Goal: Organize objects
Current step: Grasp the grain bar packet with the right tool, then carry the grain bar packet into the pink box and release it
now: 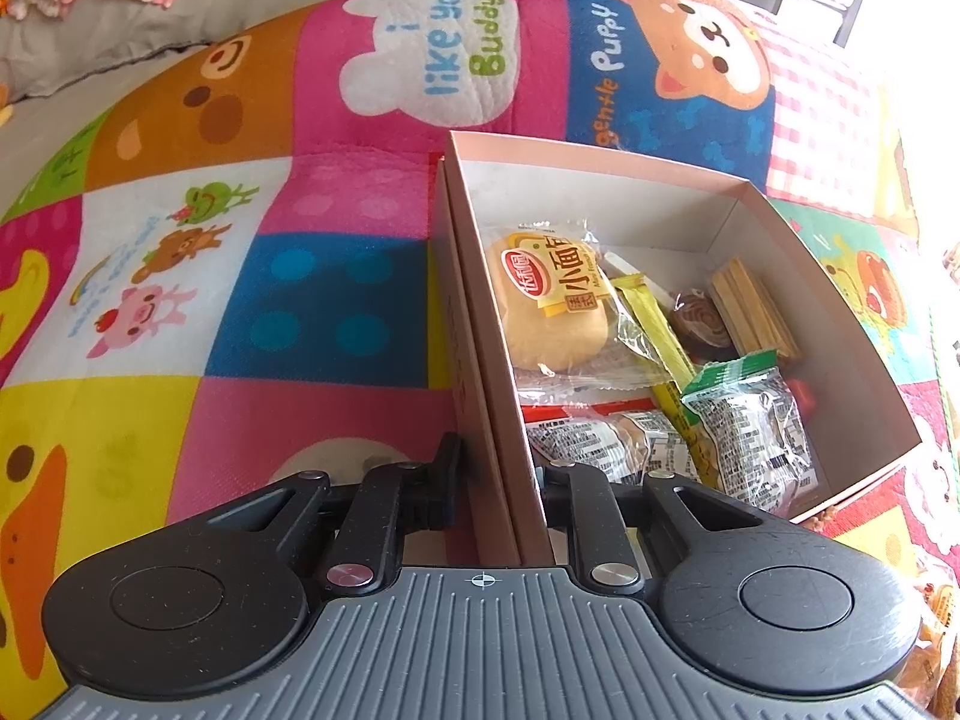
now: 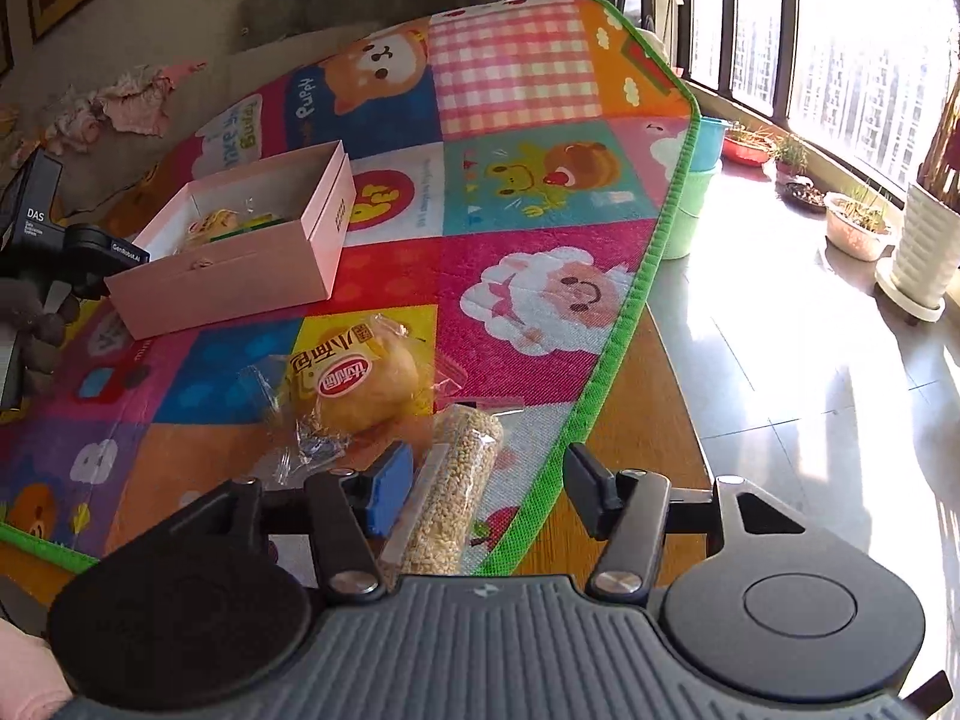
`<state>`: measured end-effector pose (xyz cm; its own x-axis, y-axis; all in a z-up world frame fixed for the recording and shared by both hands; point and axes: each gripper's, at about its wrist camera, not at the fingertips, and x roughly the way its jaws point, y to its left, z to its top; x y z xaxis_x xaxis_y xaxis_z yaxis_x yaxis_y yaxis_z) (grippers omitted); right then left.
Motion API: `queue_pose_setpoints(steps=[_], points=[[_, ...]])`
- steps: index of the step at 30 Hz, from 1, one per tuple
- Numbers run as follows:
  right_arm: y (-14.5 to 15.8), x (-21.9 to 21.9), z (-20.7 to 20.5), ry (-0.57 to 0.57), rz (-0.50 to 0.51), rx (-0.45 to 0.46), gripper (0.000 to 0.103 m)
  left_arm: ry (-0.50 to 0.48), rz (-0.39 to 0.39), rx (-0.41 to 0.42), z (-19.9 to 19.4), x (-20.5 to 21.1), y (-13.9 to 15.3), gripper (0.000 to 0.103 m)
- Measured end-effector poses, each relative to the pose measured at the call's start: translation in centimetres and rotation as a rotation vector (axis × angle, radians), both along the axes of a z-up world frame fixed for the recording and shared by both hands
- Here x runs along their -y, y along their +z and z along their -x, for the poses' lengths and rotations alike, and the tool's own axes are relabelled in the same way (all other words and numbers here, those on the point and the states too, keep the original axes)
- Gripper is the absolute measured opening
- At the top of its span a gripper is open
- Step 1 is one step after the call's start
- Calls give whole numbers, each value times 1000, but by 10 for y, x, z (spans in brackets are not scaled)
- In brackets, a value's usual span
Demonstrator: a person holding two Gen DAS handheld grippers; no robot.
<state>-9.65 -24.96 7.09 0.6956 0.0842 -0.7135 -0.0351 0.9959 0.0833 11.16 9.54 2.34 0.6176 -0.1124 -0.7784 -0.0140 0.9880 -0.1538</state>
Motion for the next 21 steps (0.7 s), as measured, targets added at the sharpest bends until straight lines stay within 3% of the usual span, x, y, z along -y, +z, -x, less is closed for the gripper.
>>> queue_pose_setpoints(steps=[5, 7, 9, 13, 16, 21], points=[[-19, -10, -10, 3, -3, -45, 56, -1, 1, 3, 0, -1, 0, 20], [-21, -18, -11, 15, 48, -43, 54, 0, 2, 4, 0, -1, 0, 20], [-20, -27, -9, 60, 99, -47, 36, 3, 3, 3, 0, -1, 0, 20], [-11, -39, -5, 189, 77, -122, 32, 1, 2, 2, 0, -1, 0, 20], [9, -52, -5, 273, 66, -139, 31, 2, 5, 7, 0, -1, 0, 20], [79, -74, -29, 350, 50, 32, 29, 0, 9, 17, 3, -2, -2, 20]])
